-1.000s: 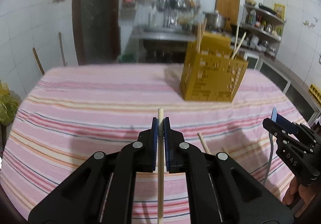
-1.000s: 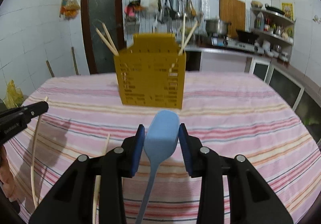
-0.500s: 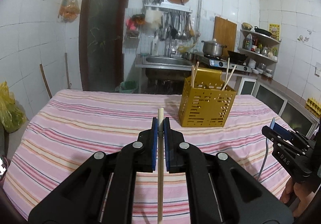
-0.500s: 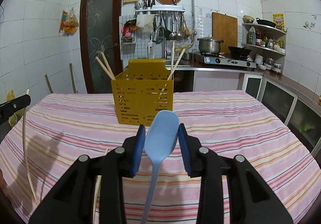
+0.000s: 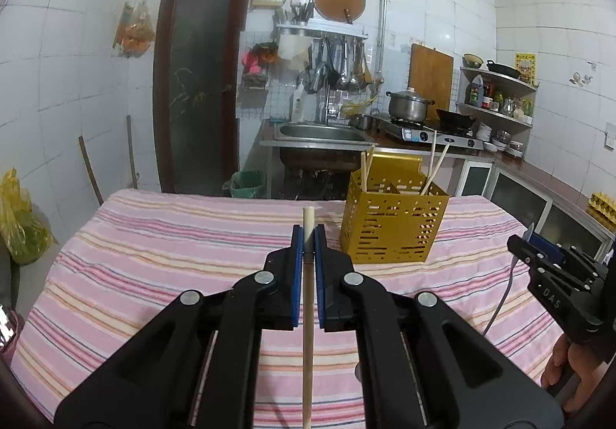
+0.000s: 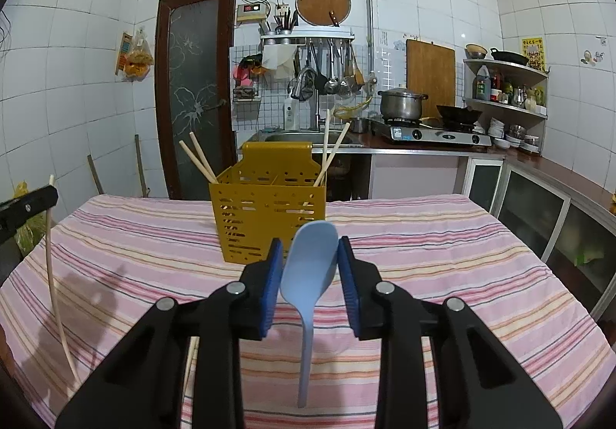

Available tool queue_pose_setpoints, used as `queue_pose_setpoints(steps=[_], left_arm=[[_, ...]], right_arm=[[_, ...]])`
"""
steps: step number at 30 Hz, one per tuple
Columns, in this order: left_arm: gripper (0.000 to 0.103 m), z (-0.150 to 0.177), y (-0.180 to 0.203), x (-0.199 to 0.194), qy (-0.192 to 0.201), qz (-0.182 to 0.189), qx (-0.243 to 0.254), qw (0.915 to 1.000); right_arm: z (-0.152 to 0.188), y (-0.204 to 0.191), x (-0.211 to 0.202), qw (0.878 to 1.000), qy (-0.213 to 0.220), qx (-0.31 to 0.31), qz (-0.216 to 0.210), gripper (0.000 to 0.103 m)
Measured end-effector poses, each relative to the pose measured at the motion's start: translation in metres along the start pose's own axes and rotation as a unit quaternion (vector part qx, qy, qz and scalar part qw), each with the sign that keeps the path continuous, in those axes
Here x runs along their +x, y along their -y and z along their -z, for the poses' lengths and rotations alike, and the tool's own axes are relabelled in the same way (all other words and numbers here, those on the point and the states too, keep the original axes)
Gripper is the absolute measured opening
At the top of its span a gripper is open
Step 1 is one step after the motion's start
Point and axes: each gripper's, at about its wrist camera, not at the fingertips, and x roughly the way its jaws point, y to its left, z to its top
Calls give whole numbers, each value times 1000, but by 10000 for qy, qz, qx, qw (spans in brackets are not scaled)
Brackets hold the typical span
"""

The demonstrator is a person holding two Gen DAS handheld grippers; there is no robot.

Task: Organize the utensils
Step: 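Carry the blue spatula in the right tool and the chopstick in the left tool over the holder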

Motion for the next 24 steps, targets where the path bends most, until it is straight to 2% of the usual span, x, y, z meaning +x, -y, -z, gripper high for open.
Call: queue_pose_setpoints(steps=[6, 12, 18, 24], left_arm=[[4, -8, 6, 5, 36, 52, 9, 10000], [4, -21, 14, 12, 146, 152, 38, 9998], [4, -41, 26, 19, 303, 302, 68, 9991], [4, -71, 39, 30, 501, 496, 39, 9975]], right_arm=[[-1, 5, 6, 10000, -33, 24, -2, 29], [-16, 13, 12, 10000, 49, 43, 20, 29], [-29, 22, 18, 9998, 149, 91, 49, 29], [-56, 29, 26, 9993, 345, 148, 46, 29]])
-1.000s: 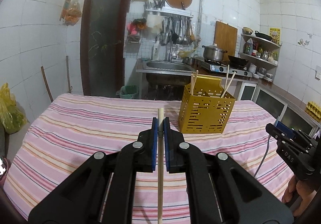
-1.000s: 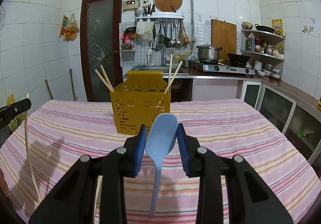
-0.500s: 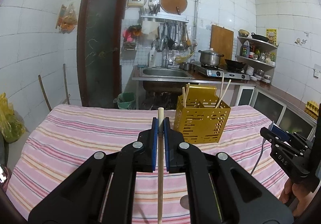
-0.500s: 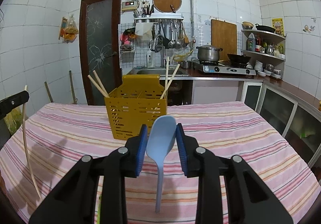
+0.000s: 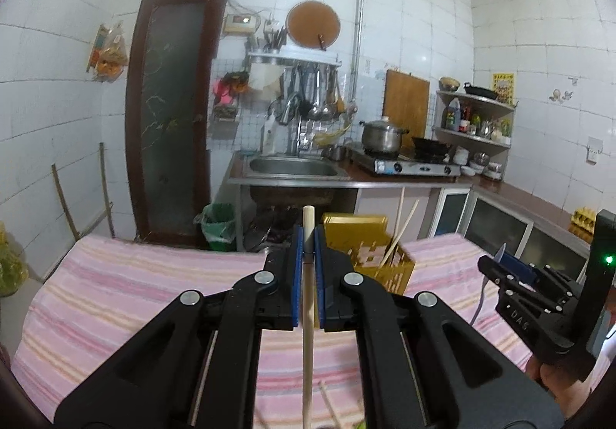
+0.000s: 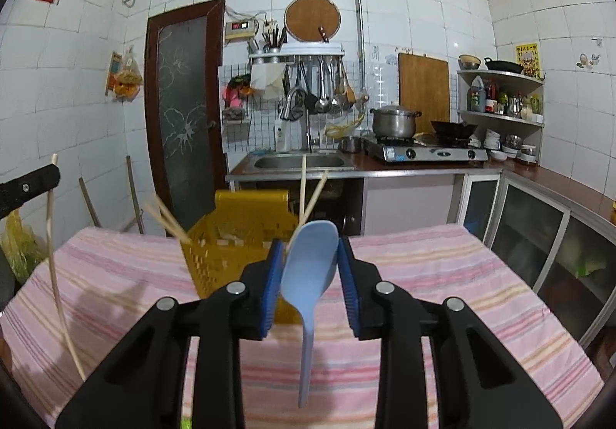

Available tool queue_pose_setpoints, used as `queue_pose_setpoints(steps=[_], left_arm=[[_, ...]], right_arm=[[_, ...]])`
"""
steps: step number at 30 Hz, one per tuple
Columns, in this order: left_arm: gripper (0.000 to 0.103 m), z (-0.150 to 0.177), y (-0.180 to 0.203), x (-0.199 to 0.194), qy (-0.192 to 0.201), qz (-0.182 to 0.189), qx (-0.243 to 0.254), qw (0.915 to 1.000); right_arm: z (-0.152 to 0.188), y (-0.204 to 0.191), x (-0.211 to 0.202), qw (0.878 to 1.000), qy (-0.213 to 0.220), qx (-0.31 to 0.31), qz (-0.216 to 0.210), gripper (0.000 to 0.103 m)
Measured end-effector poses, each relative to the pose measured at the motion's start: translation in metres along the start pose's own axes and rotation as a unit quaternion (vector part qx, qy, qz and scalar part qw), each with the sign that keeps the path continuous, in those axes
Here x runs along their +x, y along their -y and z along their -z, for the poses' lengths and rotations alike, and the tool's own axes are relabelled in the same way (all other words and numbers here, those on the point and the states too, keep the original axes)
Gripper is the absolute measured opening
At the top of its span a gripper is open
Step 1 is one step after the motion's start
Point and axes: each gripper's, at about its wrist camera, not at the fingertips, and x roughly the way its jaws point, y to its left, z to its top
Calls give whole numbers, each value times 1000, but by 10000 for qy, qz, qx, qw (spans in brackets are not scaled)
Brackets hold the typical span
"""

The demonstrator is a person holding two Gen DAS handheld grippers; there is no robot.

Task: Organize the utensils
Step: 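Carry the blue spatula in the right tool and the chopstick in the left tool over the holder, then open both tools to drop the spatula and chopstick into the holder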

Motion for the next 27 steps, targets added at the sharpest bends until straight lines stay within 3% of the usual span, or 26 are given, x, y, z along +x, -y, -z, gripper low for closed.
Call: queue_pose_setpoints(steps=[10, 14, 20, 27], left_arm=[[4, -83, 35, 44, 857, 345, -58, 9957], [4, -99, 40, 72, 1046, 312, -157, 9939], [4, -101, 49, 129, 1132, 219, -154, 9932], [4, -56, 47, 179, 852, -44, -44, 9963]], right_arm=[[-81, -5, 21, 9979, 640, -75, -84, 29], [-103, -8, 38, 9965, 824, -89, -103, 29], [-113, -5, 76, 9957, 901, 46, -196, 29], [-81, -5, 134, 9979, 560, 117, -312, 29]])
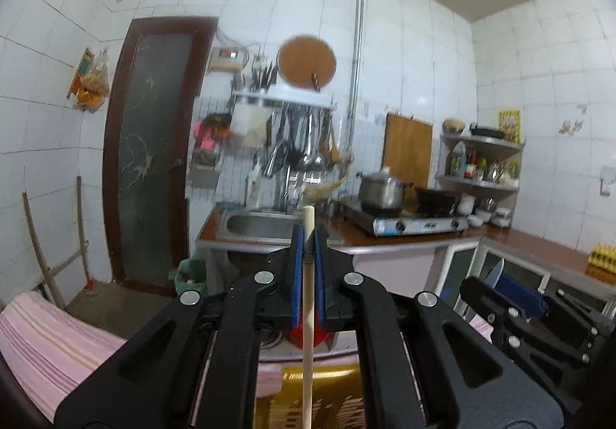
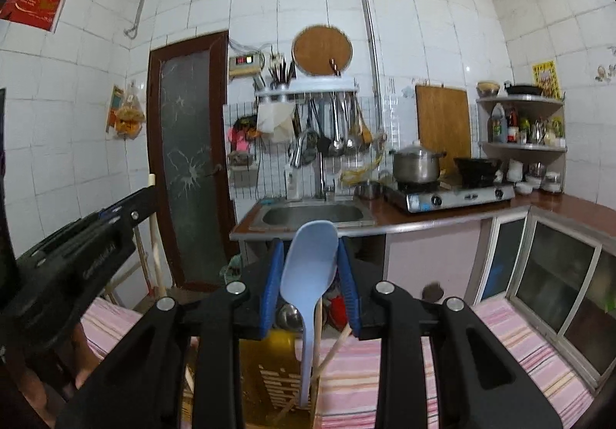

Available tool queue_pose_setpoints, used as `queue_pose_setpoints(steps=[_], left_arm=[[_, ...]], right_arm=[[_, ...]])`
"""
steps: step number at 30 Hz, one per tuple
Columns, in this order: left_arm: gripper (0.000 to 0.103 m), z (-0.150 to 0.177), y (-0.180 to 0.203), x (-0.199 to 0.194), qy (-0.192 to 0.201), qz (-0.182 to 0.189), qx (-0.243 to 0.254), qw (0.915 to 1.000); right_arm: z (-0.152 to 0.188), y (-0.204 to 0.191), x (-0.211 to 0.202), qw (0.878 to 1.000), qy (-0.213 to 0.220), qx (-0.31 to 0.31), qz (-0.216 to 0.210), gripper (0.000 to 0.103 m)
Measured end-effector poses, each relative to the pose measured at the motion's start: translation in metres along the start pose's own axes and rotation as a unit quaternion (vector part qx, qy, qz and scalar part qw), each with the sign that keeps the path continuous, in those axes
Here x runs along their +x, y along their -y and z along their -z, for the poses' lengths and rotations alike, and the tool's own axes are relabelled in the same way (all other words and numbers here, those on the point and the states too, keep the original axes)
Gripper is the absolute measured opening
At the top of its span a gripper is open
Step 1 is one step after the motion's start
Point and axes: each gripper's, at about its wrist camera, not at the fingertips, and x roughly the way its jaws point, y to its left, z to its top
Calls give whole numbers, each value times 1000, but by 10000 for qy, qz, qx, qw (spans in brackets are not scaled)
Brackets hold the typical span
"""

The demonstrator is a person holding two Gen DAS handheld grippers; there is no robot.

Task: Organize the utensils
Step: 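Open both tools to drop the spatula and chopstick into the holder, then move both open tools back down toward the utensils on the cloth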

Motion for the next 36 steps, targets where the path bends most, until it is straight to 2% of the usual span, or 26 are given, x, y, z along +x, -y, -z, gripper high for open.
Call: queue_pose_setpoints(steps=[5, 10, 11, 12, 13, 14, 15, 17, 18, 20, 21, 24, 29, 33, 36], left_arm=[[5, 26, -4, 13, -103, -203, 204, 9995], [5, 28, -15, 9, -339, -314, 80, 9989], [8, 24, -17, 7, -368, -324, 76, 9988], [17, 18, -19, 1, -392, -343, 84, 9986], [25, 13, -20, -5, -388, -383, 90, 9985], [47, 6, -22, -16, -369, -492, 100, 9981], [66, -1, -24, -26, -381, -582, 110, 9975], [75, -11, -31, -49, -340, -708, 131, 9968], [86, -14, -34, -59, -351, -756, 162, 9964], [93, -19, -43, -81, -405, -776, 143, 9961], [97, -19, -49, -91, -425, -781, 94, 9960], [98, -11, -67, -118, -680, -802, -23, 9945], [98, 26, -100, -152, -1187, -1132, -86, 9864], [98, 62, -122, -167, -1720, -1286, -252, 9763], [98, 90, -130, -176, -1913, -1432, -250, 9707]], right_arm=[[28, 3, 17, 9994, -339, -12, 0, 29], [43, 6, 28, 9959, -903, 20, -39, 30], [42, 6, 28, 9952, -979, -6, 15, 30], [40, 6, 25, 9949, -1006, -39, 101, 30], [38, 7, 22, 9948, -1004, -43, 157, 36], [33, 8, 17, 9948, -991, -12, 226, 49], [27, 10, 9, 9949, -966, 58, 285, 55], [19, 12, -3, 9947, -950, 73, 374, 59], [15, 12, -10, 9945, -949, 42, 449, 61], [10, 12, -28, 9938, -930, -3, 614, 77], [10, 12, -37, 9936, -912, 4, 659, 80], [21, 10, -62, 9923, -1016, 20, 708, 87], [63, 3, -97, 9881, -1378, 30, 677, 89], [96, -5, -114, 9841, -1674, 74, 586, 89], [124, -15, -121, 9794, -1964, -14, 473, 89]])
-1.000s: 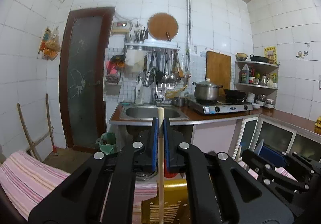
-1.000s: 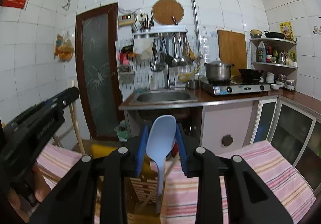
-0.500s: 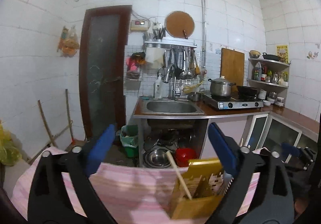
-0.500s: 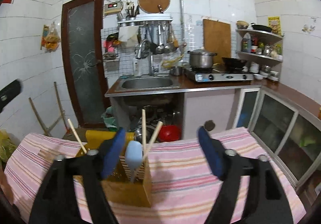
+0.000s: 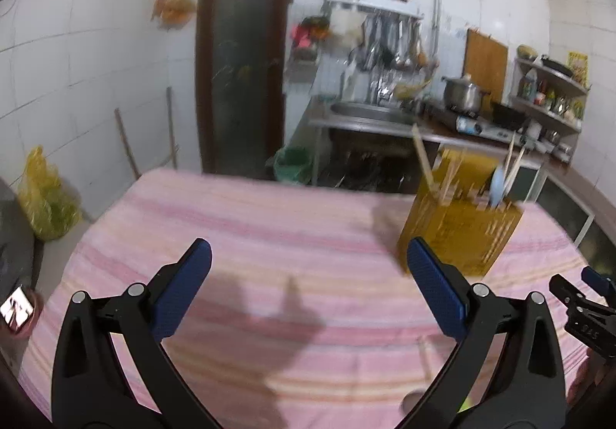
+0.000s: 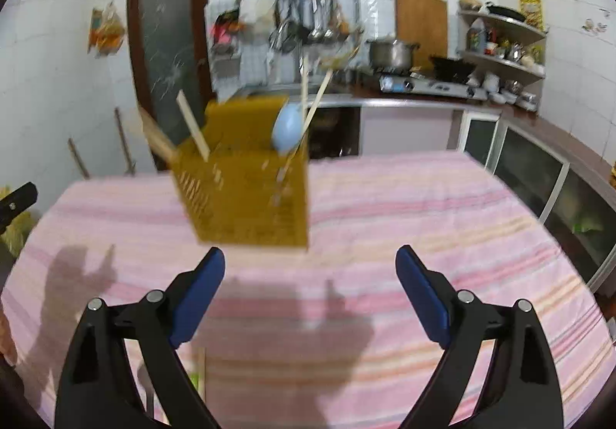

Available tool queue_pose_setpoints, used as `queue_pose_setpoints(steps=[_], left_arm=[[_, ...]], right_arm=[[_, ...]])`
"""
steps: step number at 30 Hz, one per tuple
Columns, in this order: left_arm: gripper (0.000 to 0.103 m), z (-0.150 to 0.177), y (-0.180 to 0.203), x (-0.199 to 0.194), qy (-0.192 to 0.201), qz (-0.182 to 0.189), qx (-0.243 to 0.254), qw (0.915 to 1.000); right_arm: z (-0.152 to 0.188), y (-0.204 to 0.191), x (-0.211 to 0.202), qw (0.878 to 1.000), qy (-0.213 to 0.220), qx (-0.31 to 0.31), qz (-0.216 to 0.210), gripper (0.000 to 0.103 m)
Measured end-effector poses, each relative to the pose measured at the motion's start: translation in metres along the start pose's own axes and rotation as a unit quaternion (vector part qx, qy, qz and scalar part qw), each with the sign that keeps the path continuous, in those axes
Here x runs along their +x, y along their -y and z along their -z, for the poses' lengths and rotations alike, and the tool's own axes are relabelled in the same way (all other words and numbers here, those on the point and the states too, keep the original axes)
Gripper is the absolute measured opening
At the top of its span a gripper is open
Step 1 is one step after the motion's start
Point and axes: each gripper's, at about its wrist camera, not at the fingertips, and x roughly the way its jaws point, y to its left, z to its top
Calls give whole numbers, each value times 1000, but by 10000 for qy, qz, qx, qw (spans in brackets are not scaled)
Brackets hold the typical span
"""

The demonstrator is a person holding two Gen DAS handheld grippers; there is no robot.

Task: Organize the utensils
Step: 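Move both open tools back down toward the utensils on the cloth, then grasp a chopstick with the right tool while the left tool grasps the metal spoon and a chopstick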

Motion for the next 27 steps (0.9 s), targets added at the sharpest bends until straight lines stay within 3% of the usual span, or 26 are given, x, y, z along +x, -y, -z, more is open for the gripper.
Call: queue_pose_setpoints(steps=[8, 13, 22, 27], left_arm=[[98, 58, 5, 16, -867, 227, 224, 9957], [98, 87, 11, 19, -1139, 131, 459, 9923], [98, 102, 4, 40, -1509, -5, 231, 9883], [98, 111, 4, 51, -1726, 20, 225, 9847]], right_arm=[[40, -19, 5, 9991, -399, -133, -21, 89], [57, -29, 4, 9982, -526, -291, -11, 89], [60, -28, 13, 9974, -700, -177, -3, 87], [56, -40, 36, 9948, -987, -212, -147, 72]])
